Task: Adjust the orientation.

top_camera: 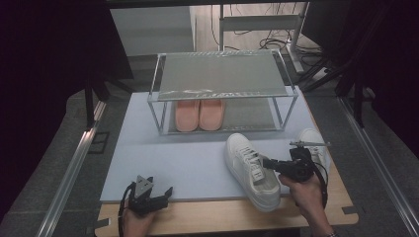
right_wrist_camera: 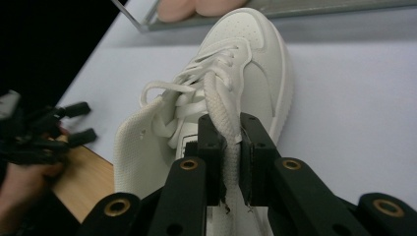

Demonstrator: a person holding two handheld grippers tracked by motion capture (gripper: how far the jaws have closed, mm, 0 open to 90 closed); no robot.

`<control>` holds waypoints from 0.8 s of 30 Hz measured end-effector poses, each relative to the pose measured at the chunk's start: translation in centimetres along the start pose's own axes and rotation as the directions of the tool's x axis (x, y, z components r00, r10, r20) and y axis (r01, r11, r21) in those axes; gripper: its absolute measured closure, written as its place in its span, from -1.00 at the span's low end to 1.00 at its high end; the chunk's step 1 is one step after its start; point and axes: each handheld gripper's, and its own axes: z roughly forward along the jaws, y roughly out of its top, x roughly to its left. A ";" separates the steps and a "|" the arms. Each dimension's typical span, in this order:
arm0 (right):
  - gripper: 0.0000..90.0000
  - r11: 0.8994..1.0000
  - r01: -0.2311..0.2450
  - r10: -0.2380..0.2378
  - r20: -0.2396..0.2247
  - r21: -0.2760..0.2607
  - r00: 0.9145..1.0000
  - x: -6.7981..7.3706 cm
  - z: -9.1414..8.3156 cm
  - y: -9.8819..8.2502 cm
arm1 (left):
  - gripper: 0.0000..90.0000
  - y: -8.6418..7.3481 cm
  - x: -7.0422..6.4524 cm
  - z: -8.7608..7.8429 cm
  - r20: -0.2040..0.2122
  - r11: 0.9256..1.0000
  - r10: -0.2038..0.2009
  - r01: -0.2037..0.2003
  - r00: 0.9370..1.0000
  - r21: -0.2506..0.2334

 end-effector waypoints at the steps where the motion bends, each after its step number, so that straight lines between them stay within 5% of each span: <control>1: 0.81 1.000 -0.007 0.007 -0.012 -0.007 1.000 0.0 -0.1 0.1 | -0.64 0.0 0.0 0.0 0.000 1.000 0.000 0.000 1.000 0.000; 24: 0.81 0.994 -0.076 0.059 -0.217 -0.073 0.974 1.4 -0.7 3.0 | -0.64 0.0 0.0 0.0 0.000 1.000 0.001 -0.001 1.000 -0.002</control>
